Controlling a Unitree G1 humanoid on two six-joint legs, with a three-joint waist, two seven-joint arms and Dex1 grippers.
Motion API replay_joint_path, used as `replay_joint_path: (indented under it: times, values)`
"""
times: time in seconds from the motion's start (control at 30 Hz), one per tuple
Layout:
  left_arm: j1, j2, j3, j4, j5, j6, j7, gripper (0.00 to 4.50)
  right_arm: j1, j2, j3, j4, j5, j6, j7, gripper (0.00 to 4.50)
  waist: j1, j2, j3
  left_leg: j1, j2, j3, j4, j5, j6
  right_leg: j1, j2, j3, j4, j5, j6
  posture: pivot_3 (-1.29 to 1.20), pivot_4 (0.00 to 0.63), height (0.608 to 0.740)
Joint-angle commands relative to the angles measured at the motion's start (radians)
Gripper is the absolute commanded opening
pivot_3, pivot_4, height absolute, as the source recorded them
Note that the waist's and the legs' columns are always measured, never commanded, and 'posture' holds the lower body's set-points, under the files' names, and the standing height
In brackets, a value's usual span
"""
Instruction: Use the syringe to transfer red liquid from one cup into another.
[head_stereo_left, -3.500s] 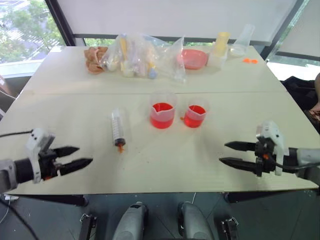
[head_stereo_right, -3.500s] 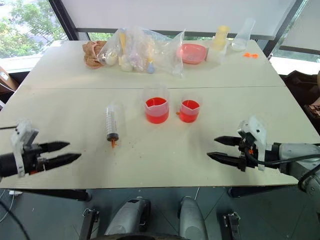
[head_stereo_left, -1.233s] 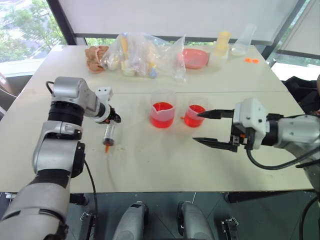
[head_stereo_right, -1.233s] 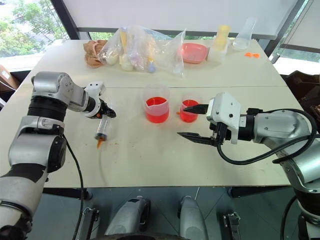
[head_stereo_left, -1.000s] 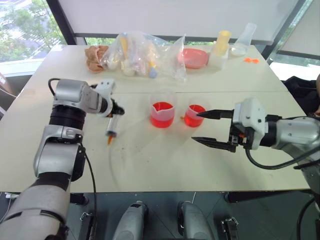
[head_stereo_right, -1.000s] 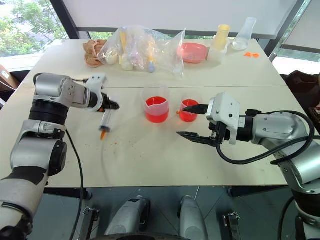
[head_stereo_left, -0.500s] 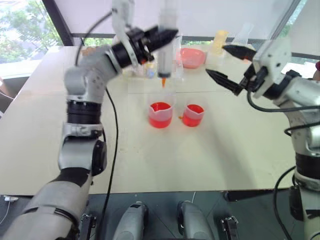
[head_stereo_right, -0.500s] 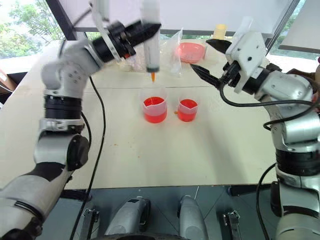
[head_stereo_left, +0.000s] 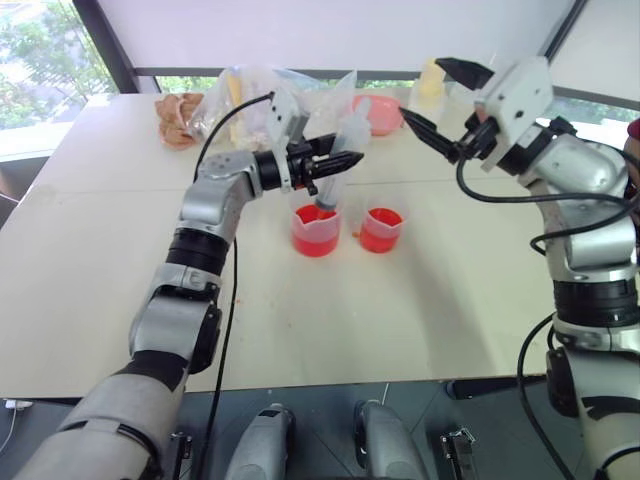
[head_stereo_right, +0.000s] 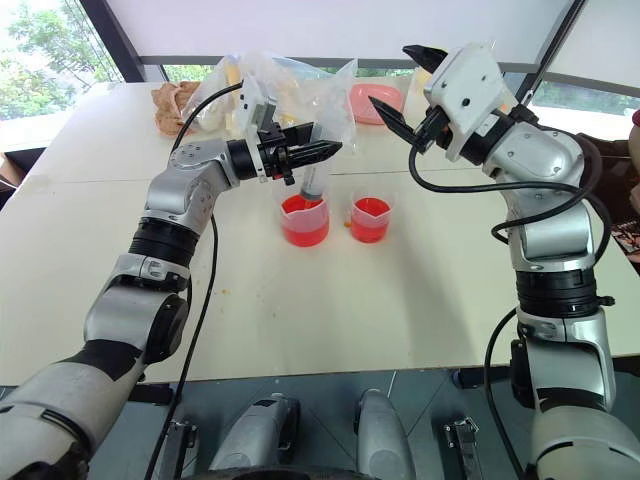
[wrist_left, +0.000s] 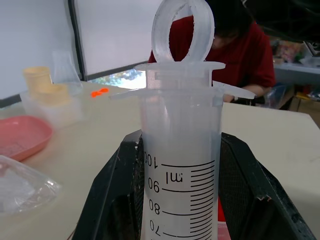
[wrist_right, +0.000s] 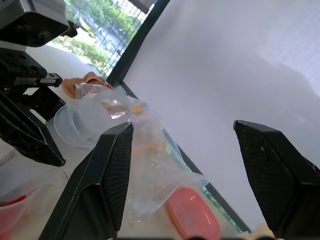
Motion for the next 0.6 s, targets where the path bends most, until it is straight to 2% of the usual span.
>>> replay_joint_path:
  times: [0.03, 0.5, 0.6]
  values:
    - [0.006, -0.01, 0.011, -0.029, -0.004, -0.02, -0.005, 1.46, -0.037, 0.018, 0.009, 0.015, -0.013, -0.042, 0.007, 3.33, 0.0, 0.0, 0.0, 0.0, 0.0, 0.0, 0.0, 0.0, 0.0, 0.0, 0.0, 0.0, 0.0, 0.0, 0.0, 0.0, 0.15, 0.74]
    - [0.107, -0.004, -0.008, -0.187, -0.003, 0.022, -0.018, 1.46, -0.13, 0.134, 0.077, 0.263, -0.061, -0.204, 0.043, 3.33, -0.003, 0.0, 0.0, 0.0, 0.0, -0.001, 0.0, 0.0, 0.0, 0.0, 0.001, 0.0, 0.001, 0.0, 0.0, 0.0, 0.15, 0.74]
    - [0.117, -0.003, -0.005, -0.18, 0.008, 0.011, -0.004, 1.46, -0.128, 0.147, 0.076, 0.266, -0.046, -0.213, 0.064, 2.56, -0.001, 0.0, 0.0, 0.0, 0.0, -0.002, 0.0, 0.0, 0.0, 0.0, 0.001, 0.0, 0.0, 0.0, 0.0, 0.0, 0.15, 0.74]
